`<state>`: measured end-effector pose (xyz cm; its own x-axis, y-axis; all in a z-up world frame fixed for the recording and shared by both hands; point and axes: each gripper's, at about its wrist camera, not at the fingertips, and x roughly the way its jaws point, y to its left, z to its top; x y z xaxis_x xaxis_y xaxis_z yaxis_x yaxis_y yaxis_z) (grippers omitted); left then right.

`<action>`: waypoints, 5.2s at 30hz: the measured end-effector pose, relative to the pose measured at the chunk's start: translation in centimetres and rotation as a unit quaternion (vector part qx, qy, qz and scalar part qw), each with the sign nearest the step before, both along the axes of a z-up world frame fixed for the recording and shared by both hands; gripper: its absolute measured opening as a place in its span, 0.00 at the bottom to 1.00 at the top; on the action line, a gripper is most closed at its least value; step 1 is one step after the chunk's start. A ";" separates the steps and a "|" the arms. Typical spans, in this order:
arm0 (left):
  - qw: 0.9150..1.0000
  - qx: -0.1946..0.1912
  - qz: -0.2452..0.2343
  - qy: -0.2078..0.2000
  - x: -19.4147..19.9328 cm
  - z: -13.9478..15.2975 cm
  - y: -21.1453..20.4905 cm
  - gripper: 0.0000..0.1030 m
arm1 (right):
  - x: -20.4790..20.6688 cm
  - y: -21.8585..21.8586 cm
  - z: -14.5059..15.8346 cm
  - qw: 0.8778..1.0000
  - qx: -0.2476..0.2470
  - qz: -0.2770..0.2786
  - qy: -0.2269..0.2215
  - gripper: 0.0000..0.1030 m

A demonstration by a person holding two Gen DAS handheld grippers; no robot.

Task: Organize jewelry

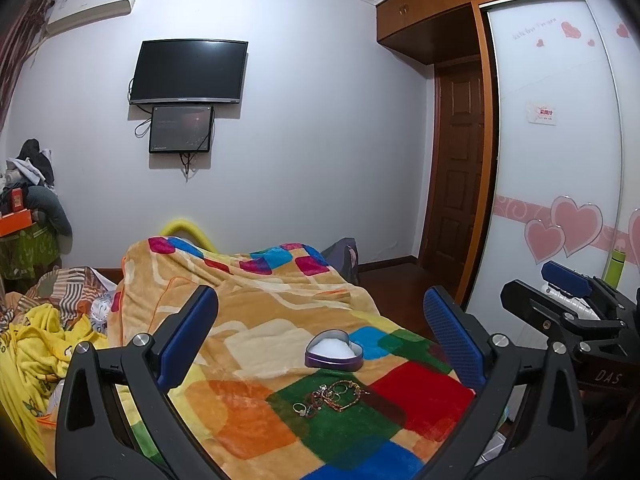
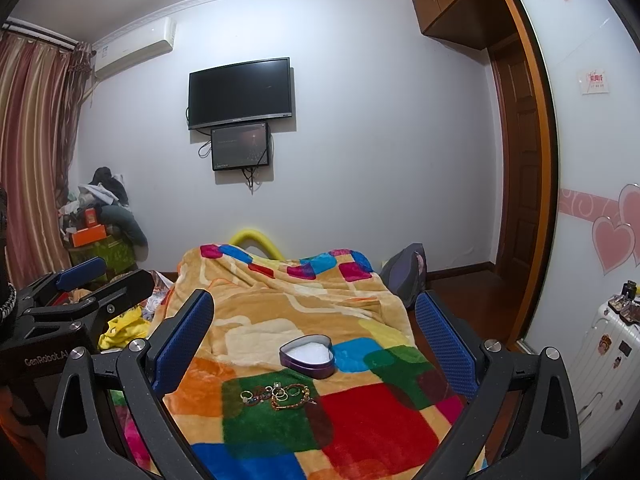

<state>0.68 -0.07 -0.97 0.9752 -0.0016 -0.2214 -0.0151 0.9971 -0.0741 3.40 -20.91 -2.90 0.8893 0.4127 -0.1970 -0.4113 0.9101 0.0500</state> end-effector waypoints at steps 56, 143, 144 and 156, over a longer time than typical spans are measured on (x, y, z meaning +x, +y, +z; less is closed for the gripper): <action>0.997 -0.015 0.013 0.069 4.3 -2.9 1.7 1.00 | 2.7 0.5 -1.6 0.999 -0.003 0.007 0.047 0.97; 0.915 -0.042 -0.077 0.394 17.0 -20.4 3.6 0.20 | 13.6 4.0 -11.7 0.965 -0.090 0.098 0.225 0.06; 0.915 -0.045 -0.076 0.394 17.0 -20.4 3.7 0.18 | 13.6 4.0 -11.7 0.966 -0.089 0.097 0.224 0.06; 0.930 -0.028 -0.066 0.359 16.4 -17.6 4.0 0.08 | 14.7 3.8 -11.1 0.971 -0.082 0.087 0.208 0.06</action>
